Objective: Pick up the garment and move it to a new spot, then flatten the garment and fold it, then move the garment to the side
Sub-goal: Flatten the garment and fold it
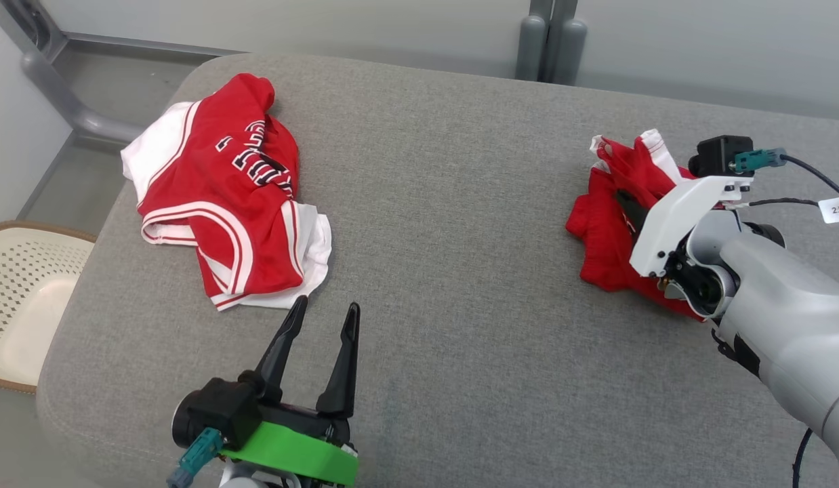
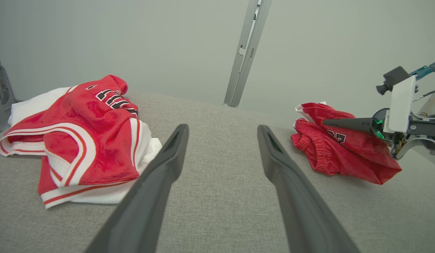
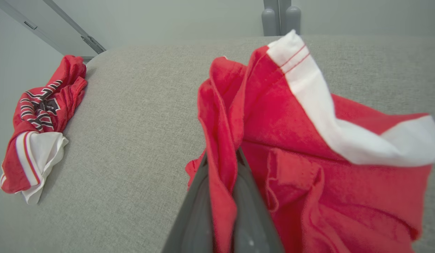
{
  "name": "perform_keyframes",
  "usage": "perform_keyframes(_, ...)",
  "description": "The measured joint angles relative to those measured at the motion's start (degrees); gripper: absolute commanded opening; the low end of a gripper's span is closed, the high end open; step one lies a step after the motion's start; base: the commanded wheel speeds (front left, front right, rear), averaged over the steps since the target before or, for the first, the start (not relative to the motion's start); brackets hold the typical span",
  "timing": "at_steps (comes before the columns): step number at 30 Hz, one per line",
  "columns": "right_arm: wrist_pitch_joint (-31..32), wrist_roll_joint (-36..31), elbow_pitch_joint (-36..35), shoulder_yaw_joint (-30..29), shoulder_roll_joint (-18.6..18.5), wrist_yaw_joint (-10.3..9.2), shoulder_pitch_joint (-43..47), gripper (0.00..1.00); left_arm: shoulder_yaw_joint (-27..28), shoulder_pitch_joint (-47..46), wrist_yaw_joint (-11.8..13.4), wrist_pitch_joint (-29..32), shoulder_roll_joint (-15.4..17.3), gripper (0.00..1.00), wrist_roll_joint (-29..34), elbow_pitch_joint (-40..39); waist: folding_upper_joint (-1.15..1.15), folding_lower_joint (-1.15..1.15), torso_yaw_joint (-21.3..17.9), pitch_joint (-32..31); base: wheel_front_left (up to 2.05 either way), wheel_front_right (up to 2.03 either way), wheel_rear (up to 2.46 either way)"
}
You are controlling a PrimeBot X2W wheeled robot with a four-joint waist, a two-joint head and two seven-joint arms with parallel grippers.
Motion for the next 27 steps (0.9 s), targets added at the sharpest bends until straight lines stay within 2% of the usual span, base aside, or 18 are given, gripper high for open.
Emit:
perform_keyframes(1, 0.27, 0.01, 0.34, 0.21, 0.48, 0.0, -0.01, 0.0, -0.02, -0.01, 0.0, 0.0, 0.0, 1.0, 0.01, 0.09, 0.0, 0.0, 0.33, 0.01, 0.0, 0.0, 0.0)
perform_keyframes(2, 0.33, 0.02, 0.71, 0.4, 0.99, 0.01, -0.02, 0.15, -0.02, -0.01, 0.0, 0.0, -0.01, 1.0, 0.0, 0.19, 0.0, 0.0, 0.67, 0.02, 0.0, 0.0, 0.0)
perform_keyframes(3, 0.33, 0.05, 1.01, 0.52, 1.24, 0.01, -0.04, 0.54, -0.03, -0.01, 0.0, 0.0, -0.01, 1.0, 0.0, 0.26, 0.0, 0.0, 0.88, 0.01, 0.0, 0.0, 0.0)
perform_keyframes(4, 0.33, 0.19, 1.36, 0.65, 1.42, 0.01, -0.06, 1.0, -0.01, -0.01, 0.0, 0.0, -0.02, 1.0, -0.02, 0.41, 0.0, 0.0, 1.07, -0.04, 0.0, 0.0, 0.0)
perform_keyframes(8, -1.53, 0.29, 0.82, 0.94, 1.65, 0.01, -0.19, 1.0, 0.46, 0.02, 0.0, 0.0, -0.04, 1.0, -0.47, 0.63, 0.0, 0.0, 0.54, -0.31, 0.0, 0.0, 0.0)
perform_keyframes(13, -5.98, 1.04, -3.03, 0.79, 1.04, 0.01, 0.14, 1.0, 1.1, 0.04, 0.0, 0.0, -0.08, 1.0, -0.41, 0.46, 0.0, 0.0, -1.33, -0.85, 0.0, 0.0, 0.0)
perform_keyframes(22, -13.08, 1.0, -10.35, -1.23, -3.9, 0.01, 1.96, 1.0, 3.03, 0.23, 0.0, 0.0, -0.09, 1.0, 0.86, -0.86, 0.0, 0.0, -6.11, -1.68, 0.0, 0.0, 0.0)
perform_keyframes(25, -13.66, -1.25, -11.6, -6.05, -6.0, 0.01, 2.95, 1.0, 3.99, 0.38, 0.0, 0.0, -0.09, 1.0, 1.21, -1.3, 0.0, 0.0, -7.74, -1.89, 0.0, 0.0, 0.0)
perform_keyframes(27, -13.82, -6.38, -12.85, -13.71, -7.46, 0.0, 3.65, 1.0, 4.66, 0.54, 0.0, 0.0, -0.09, 1.0, 1.56, -1.74, 0.0, 0.0, -8.82, -2.02, 0.0, 0.0, 0.0)
